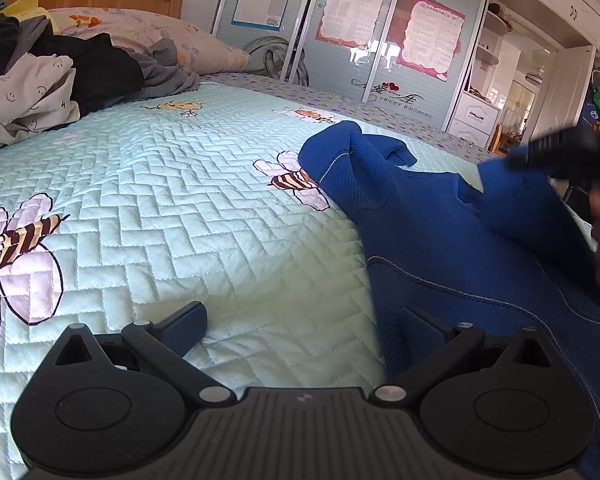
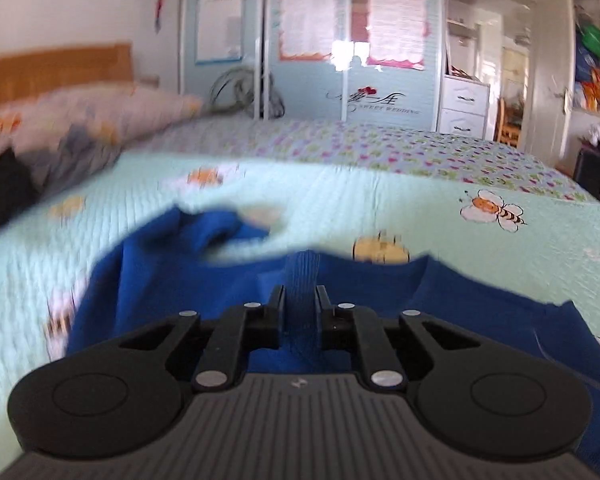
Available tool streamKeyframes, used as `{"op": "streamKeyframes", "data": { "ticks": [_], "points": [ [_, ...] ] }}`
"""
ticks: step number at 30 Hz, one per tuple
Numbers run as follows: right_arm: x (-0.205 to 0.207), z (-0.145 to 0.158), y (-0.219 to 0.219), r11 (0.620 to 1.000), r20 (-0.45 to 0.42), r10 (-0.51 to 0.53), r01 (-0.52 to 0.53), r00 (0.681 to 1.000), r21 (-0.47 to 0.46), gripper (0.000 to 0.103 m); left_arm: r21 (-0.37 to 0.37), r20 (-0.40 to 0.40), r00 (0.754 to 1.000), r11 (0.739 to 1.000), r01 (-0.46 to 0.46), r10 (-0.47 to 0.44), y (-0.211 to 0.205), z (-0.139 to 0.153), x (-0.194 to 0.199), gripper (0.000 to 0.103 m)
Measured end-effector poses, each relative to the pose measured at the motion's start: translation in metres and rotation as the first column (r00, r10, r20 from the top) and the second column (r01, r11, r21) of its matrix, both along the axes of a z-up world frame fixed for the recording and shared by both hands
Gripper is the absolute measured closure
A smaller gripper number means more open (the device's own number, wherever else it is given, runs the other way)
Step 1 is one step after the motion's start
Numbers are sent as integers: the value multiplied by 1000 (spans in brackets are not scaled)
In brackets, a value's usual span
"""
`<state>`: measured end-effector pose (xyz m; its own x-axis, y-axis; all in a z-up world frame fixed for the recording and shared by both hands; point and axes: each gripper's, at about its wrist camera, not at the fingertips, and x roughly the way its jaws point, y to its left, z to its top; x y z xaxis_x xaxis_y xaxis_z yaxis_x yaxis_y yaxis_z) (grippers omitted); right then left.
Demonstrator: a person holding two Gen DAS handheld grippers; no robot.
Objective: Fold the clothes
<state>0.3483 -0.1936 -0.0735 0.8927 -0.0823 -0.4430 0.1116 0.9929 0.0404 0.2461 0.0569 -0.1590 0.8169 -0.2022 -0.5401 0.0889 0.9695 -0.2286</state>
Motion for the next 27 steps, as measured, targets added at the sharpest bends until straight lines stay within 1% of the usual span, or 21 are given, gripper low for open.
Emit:
{"op": "streamKeyframes", "data": {
  "ticks": [2, 3, 5, 7, 8, 11, 12, 15, 18, 19, 20, 21, 22, 24, 26, 27],
  "points": [
    [9, 11, 2, 999, 28, 1, -2, 1000, 42, 90, 1, 0, 1000, 1000, 0, 0, 0, 0, 0, 1],
    [11, 12, 6, 999, 35, 9, -11, 999, 47, 90, 0, 1, 1000, 1000, 0, 0, -4, 1, -1, 1],
    [14, 4, 21, 999, 24, 35, -36, 999, 40, 90, 0, 0, 1000, 1000, 0, 0, -2, 1, -1, 1],
    [19, -17, 37, 998, -17, 55, -55, 998, 17, 88, 0, 1, 1000, 1000, 0, 0, -1, 1, -1, 1],
    [20, -29, 41, 998, -54, 59, -58, 997, 20, 87, -2, 1, 1000, 1000, 0, 0, 0, 1, -1, 1],
    [21, -61, 43, 994, -168, 81, -69, 982, 80, 83, -9, 2, 1000, 1000, 0, 0, 1, 1, -1, 1],
    [18, -66, 43, 993, -182, 91, -75, 979, 91, 78, -9, 2, 1000, 1000, 0, 0, 1, 1, -1, 1],
    [5, -62, 37, 991, -161, 101, -84, 982, 108, 65, -9, 1, 1000, 1000, 0, 0, 1, 1, -1, 1],
    [-11, -46, 19, 981, -122, 123, -101, 985, 167, 62, -13, 2, 1000, 1000, 0, 0, 2, 1, -1, 1],
    [-18, -40, 9, 974, -99, 130, -109, 987, 199, 58, -13, 2, 1000, 1000, 0, 0, 2, 1, -1, 1],
    [-26, -35, -5, 965, -75, 130, -109, 989, 237, 53, -13, 2, 1000, 1000, 0, 0, 2, 1, -1, 1],
    [-34, -32, -21, 954, -54, 119, -99, 991, 283, 44, -13, 2, 1000, 1000, 0, 0, 2, 1, -1, 1],
    [-40, -29, -41, 938, -37, 94, -76, 995, 338, 38, -13, 3, 1000, 1000, 0, 0, 2, 1, -1, 1],
    [-48, -32, -91, 886, -29, 10, 4, 1000, 464, 37, -17, 4, 1000, 1000, 0, 0, 3, 1, -1, 1],
    [-56, -44, -144, 820, -79, -97, 125, 992, 558, 37, -19, 5, 1000, 1000, 0, 0, 3, 0, -1, 1],
    [-61, -51, -166, 797, -120, -139, 184, 983, 576, 37, -20, 5, 1000, 1000, 0, 0, 3, 0, -1, 1]
  ]
}}
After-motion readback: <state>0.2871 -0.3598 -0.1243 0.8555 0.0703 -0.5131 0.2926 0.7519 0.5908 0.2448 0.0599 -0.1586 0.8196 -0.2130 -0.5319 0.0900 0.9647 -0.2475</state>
